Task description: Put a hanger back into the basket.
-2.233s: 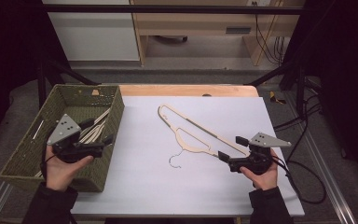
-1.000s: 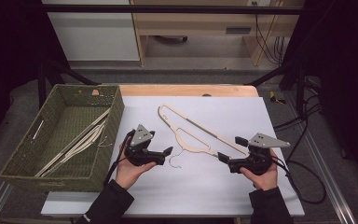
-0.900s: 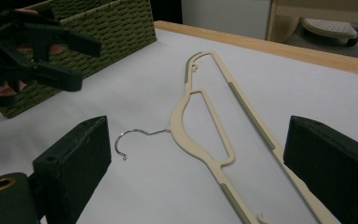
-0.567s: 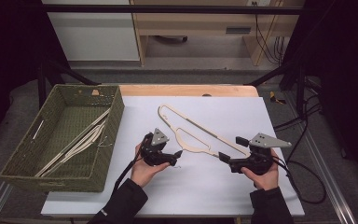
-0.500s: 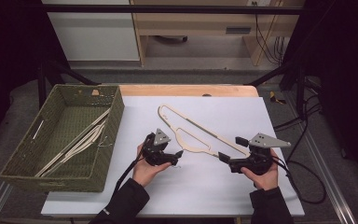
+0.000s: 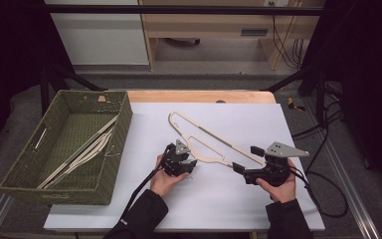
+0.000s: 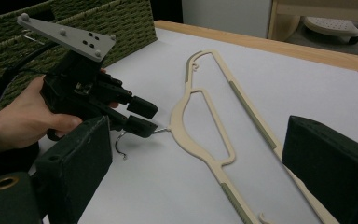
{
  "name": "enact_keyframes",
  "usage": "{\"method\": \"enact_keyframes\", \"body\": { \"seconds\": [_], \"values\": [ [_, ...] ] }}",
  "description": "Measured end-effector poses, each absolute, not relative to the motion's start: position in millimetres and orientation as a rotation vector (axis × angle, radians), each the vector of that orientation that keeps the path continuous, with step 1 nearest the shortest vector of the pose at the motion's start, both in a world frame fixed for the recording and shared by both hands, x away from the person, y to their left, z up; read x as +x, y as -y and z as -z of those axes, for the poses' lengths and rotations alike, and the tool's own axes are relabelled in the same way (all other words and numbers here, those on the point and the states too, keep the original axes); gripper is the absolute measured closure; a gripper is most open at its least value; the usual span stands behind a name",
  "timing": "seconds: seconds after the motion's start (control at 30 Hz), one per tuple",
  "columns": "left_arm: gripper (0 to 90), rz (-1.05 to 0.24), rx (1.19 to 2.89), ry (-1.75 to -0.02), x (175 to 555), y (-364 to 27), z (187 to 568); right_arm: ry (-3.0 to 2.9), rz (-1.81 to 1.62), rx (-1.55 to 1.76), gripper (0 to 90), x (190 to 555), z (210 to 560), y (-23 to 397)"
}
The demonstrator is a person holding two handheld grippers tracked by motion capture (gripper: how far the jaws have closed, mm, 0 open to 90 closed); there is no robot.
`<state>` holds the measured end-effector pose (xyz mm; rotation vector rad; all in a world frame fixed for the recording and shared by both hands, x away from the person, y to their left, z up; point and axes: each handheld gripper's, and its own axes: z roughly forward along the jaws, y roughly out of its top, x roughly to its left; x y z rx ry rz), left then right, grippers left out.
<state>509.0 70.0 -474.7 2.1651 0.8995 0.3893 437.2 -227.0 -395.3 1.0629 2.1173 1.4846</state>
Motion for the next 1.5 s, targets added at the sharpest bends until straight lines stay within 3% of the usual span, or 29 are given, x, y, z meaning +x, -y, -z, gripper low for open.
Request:
{"method": "enact_keyframes", "body": {
  "seconds": [0.63,1.07,1.5],
  "values": [
    [82.0,-0.440,2.201,-0.947,506,-55,477,-2.112,-1.489,1.071,8.9,438,396,226],
    [88.3,-0.410,2.217,-0.958,509,-55,476,-2.130,-1.486,1.066,9.5,439,396,223],
    [88.8,-0.389,2.231,-0.937,509,-61,467,-2.191,-1.484,1.070,11.7,452,409,209]
  ]
}}
